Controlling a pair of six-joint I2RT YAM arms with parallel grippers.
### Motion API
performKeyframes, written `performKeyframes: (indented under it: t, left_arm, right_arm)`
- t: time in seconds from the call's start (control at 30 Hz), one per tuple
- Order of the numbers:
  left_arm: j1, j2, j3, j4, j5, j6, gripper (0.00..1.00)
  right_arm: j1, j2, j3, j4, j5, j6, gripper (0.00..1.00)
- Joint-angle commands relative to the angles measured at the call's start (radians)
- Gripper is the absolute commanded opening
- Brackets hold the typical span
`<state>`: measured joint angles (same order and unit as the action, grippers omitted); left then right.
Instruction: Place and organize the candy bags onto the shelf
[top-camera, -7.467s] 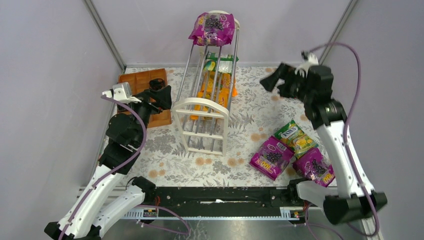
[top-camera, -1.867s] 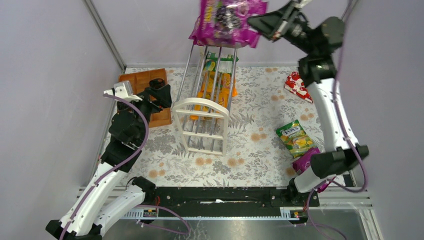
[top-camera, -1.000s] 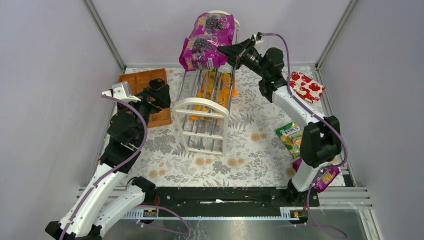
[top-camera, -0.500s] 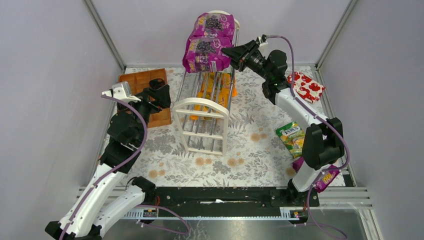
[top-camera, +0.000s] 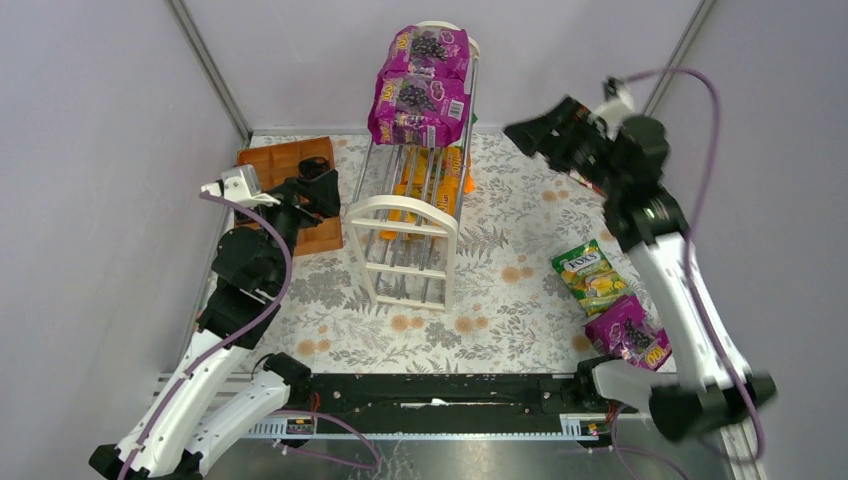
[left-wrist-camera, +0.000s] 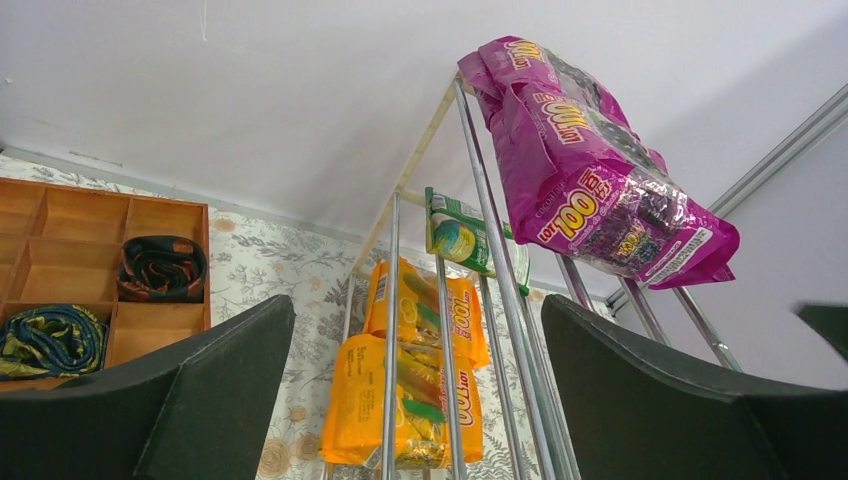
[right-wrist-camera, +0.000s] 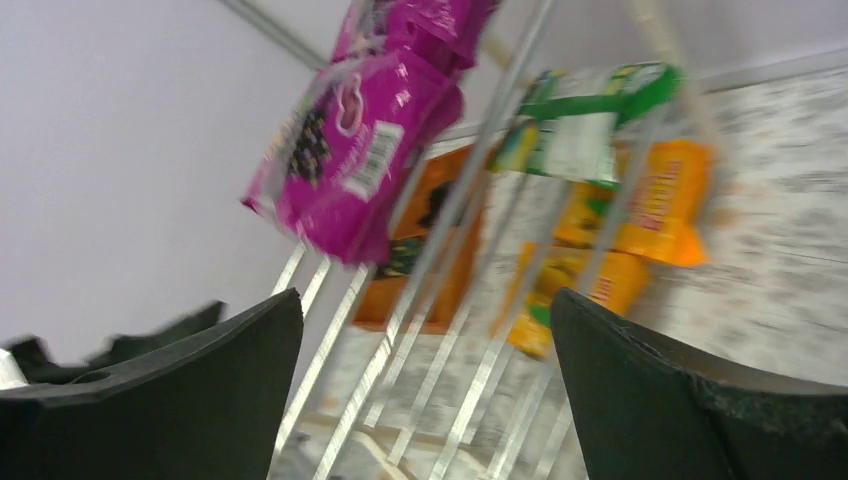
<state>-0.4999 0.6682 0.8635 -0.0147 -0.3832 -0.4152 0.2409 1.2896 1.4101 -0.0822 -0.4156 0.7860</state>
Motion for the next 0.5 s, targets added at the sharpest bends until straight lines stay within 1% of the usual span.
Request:
performKeyframes:
  t: [0.0,0.1,0.17,0.27,0.33,0.47]
  left_arm:
    - [-0.008,-0.012,0.006,0.016,-0.009,0.012,0.99]
    - [-0.009,-0.011,0.005,0.016,-0.005,0.007,0.99]
    - [-0.009,-0.009,0.005,0.016,-0.004,0.006,0.99]
    - [-0.009,-0.003,0.005,0.016,-0.002,0.004,0.99]
    - [-0.009,-0.002,0.004,0.016,0.002,0.004,0.99]
    - [-0.013,0.006,0.001,0.016,-0.003,0.007,0.99]
  right_arm:
    - [0.005,-0.280,-0.159,-0.390,0.369,-0.401,1.00]
    - [0.005,-0.386,-0.320,-0.491,0.495,-0.431,1.00]
    - [0.004,-0.423,-0.417,-0.549,0.587,-0.410,1.00]
    - [0.005,-0.451,-0.528,-0.587,0.735,-0.315,1.00]
    - [0.005,-0.446,-0.587,-0.572,0.815,-0.241,1.00]
    - [0.005,-0.391,-0.632,-0.559,0.983,-0.087,1.00]
